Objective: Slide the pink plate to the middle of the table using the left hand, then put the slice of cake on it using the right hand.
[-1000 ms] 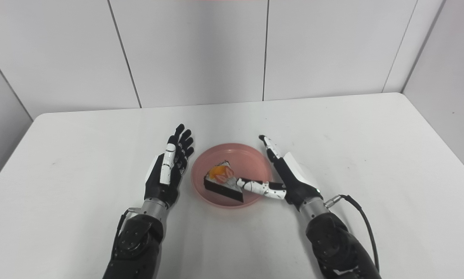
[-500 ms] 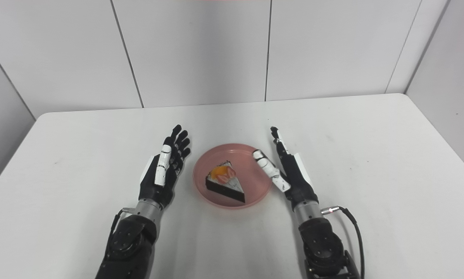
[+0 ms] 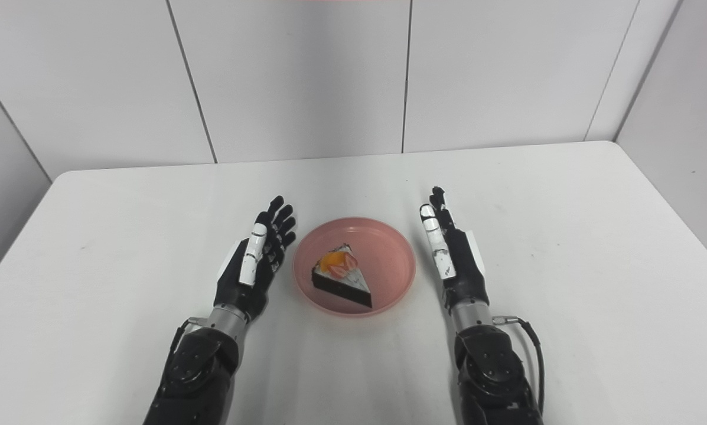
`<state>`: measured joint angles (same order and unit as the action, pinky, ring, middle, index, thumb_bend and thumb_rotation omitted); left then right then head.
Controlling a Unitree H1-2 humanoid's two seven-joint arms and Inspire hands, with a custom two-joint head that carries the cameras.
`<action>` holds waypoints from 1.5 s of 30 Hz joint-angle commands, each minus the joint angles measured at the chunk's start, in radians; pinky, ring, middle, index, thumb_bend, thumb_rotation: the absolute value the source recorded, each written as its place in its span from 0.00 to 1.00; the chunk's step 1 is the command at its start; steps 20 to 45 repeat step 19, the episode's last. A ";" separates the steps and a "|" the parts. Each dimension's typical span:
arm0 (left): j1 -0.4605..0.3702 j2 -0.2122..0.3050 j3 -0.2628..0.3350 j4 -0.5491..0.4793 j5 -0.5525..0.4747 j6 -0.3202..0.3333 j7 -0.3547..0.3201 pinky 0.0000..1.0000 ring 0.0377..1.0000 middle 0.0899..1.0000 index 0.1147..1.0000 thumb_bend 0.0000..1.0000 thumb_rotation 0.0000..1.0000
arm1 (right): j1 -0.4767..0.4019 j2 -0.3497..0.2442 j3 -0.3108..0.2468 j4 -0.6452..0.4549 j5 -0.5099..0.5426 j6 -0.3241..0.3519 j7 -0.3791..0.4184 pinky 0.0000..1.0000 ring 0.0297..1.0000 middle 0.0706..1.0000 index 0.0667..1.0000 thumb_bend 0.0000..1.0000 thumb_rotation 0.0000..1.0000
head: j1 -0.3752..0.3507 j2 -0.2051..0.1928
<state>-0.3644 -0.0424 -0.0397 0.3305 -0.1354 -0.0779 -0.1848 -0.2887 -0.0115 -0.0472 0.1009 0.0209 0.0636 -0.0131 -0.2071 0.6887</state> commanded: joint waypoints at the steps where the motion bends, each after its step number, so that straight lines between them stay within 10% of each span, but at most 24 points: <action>1: -0.026 0.002 -0.009 -0.033 0.004 -0.003 -0.007 1.00 1.00 1.00 1.00 0.57 1.00 | -0.030 0.003 -0.011 -0.023 0.023 -0.025 0.001 1.00 1.00 1.00 1.00 0.73 1.00 | 0.001 0.001; 8: -0.022 0.015 -0.044 -0.055 0.093 -0.006 0.029 1.00 1.00 1.00 1.00 0.58 1.00 | -0.025 0.017 -0.031 -0.030 0.071 -0.037 0.001 1.00 1.00 1.00 1.00 0.71 1.00 | 0.014 0.005; 9: -0.063 0.120 -0.254 -0.051 0.589 0.154 0.154 1.00 1.00 1.00 1.00 0.58 1.00 | -0.023 0.018 -0.034 -0.033 0.084 -0.034 0.006 1.00 1.00 1.00 1.00 0.71 1.00 | 0.014 0.005; 10: -0.082 0.189 -0.378 -0.068 0.904 0.240 0.239 0.85 0.94 0.99 1.00 0.30 1.00 | -0.021 0.017 -0.036 -0.036 0.095 -0.029 0.012 1.00 1.00 1.00 1.00 0.70 1.00 | 0.014 0.005; 11: -0.062 0.134 -0.279 -0.079 0.721 0.181 0.232 0.90 0.97 0.99 1.00 0.12 1.00 | -0.020 0.016 -0.038 -0.040 0.106 -0.025 0.018 1.00 1.00 1.00 1.00 0.70 1.00 | 0.034 0.008; 14: -0.019 0.007 -0.047 -0.061 0.162 -0.013 0.114 0.99 1.00 1.00 1.00 0.44 1.00 | -0.015 0.012 -0.040 -0.053 0.122 -0.007 0.023 1.00 1.00 1.00 1.00 0.71 1.00 | 0.055 0.012; 19: -0.022 -0.032 -0.012 -0.026 0.107 -0.048 0.115 1.00 1.00 1.00 1.00 0.58 1.00 | 0.004 0.003 -0.032 -0.083 0.135 0.025 0.023 1.00 1.00 1.00 1.00 0.72 1.00 | 0.068 0.015; 45: -0.022 -0.032 -0.012 -0.026 0.107 -0.048 0.115 1.00 1.00 1.00 1.00 0.58 1.00 | 0.004 0.003 -0.032 -0.083 0.135 0.025 0.023 1.00 1.00 1.00 1.00 0.72 1.00 | 0.068 0.015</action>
